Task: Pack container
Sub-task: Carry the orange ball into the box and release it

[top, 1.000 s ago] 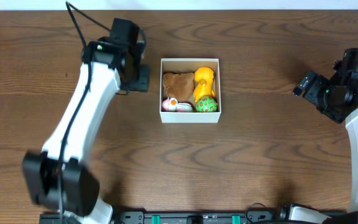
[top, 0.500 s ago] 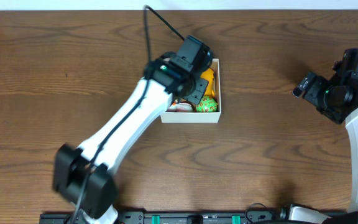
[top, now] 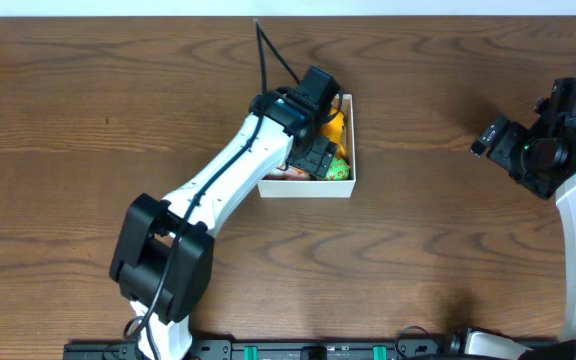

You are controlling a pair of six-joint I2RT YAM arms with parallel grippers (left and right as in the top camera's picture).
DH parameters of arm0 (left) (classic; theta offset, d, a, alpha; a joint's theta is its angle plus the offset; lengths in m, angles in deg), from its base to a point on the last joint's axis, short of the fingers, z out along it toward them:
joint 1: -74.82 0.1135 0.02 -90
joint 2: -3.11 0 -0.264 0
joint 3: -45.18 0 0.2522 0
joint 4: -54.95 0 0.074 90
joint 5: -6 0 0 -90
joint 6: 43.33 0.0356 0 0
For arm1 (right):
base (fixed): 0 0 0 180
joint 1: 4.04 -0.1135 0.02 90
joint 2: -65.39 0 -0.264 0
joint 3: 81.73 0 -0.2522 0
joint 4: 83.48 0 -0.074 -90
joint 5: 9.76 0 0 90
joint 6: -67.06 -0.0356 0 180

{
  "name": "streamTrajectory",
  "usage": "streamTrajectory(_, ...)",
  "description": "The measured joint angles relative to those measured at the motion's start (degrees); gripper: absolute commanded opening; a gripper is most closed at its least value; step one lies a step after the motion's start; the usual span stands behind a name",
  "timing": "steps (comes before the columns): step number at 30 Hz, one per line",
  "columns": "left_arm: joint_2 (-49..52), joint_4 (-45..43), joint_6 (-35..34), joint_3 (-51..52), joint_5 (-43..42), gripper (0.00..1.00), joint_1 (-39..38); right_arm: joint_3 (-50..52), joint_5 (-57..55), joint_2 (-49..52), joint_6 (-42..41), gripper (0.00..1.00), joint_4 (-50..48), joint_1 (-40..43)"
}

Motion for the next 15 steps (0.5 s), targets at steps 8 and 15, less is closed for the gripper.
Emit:
streamTrajectory(8,-14.1,6.0,-0.3,-8.7,4.0,0.96,3.5,0.2,7.0,-2.4,10.1,0.99,-7.6,-1.1)
streamTrajectory(15,-31.8,13.1,-5.7,-10.6,13.4,0.98,9.4,0.1,15.5,-15.9,20.7,0.99,-9.5,-5.3)
